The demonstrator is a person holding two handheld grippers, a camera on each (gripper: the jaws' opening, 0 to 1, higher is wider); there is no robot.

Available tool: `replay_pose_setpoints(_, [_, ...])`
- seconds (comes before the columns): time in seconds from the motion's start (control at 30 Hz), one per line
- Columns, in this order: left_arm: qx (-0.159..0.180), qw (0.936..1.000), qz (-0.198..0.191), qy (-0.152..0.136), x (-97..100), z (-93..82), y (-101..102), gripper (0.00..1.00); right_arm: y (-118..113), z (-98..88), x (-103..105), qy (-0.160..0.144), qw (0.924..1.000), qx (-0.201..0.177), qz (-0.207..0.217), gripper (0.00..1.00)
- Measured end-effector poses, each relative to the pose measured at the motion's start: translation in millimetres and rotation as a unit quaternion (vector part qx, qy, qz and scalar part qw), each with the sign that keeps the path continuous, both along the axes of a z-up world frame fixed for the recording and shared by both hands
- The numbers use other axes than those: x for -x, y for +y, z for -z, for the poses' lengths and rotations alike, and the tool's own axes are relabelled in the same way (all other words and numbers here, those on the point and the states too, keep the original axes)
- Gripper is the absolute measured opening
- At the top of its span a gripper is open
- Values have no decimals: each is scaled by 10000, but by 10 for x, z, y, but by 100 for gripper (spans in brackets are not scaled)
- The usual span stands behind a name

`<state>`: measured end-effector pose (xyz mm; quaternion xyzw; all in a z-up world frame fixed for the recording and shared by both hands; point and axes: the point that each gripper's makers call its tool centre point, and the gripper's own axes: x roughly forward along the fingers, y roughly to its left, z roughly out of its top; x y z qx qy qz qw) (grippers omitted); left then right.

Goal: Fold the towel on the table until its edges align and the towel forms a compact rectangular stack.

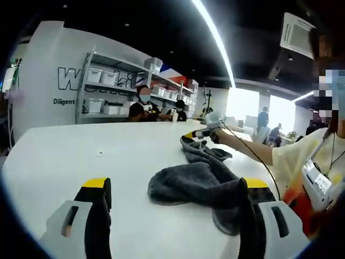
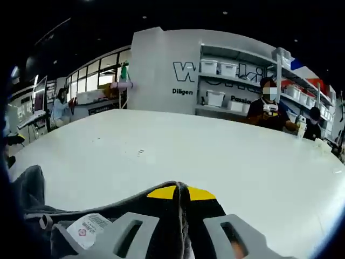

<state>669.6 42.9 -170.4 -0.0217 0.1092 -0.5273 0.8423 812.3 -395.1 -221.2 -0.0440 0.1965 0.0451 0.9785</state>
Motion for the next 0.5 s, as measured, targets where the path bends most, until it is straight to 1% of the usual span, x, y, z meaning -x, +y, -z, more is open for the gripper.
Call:
replay_pose_setpoints(0.13, [-2,10000,2,27,-5,6,-6,96,87,126,-7,206,9987,435,-176,2])
replay_pose_setpoints(0.23, [3,10000,11,28,0,4,-12,96,154,163,0,240,9982,506,-233,3])
replay_pose_setpoints(0.27, [0,10000,12,30,-2,5,-12,96,170,157,11,212,9985,458,-234,3])
replay_pose_setpoints(0.33, [6,10000,31,40,2,4,-20,96,182,92,35,64,9989,374,-260,4])
replay_pose_setpoints(0.37, [16,10000,46,51,6,4,-26,96,223,61,122,-17,9987,437,-270,6])
replay_pose_setpoints(0.4, [21,10000,52,56,12,5,-32,96,220,2,139,-132,9977,606,-266,9])
replay_pose_setpoints(0.43, [21,10000,58,62,17,8,-39,96,208,-49,138,-179,9963,799,-278,14])
replay_pose_setpoints(0.5, [-10,10000,69,58,26,20,-53,96,207,-135,197,-192,9917,1233,-322,18])
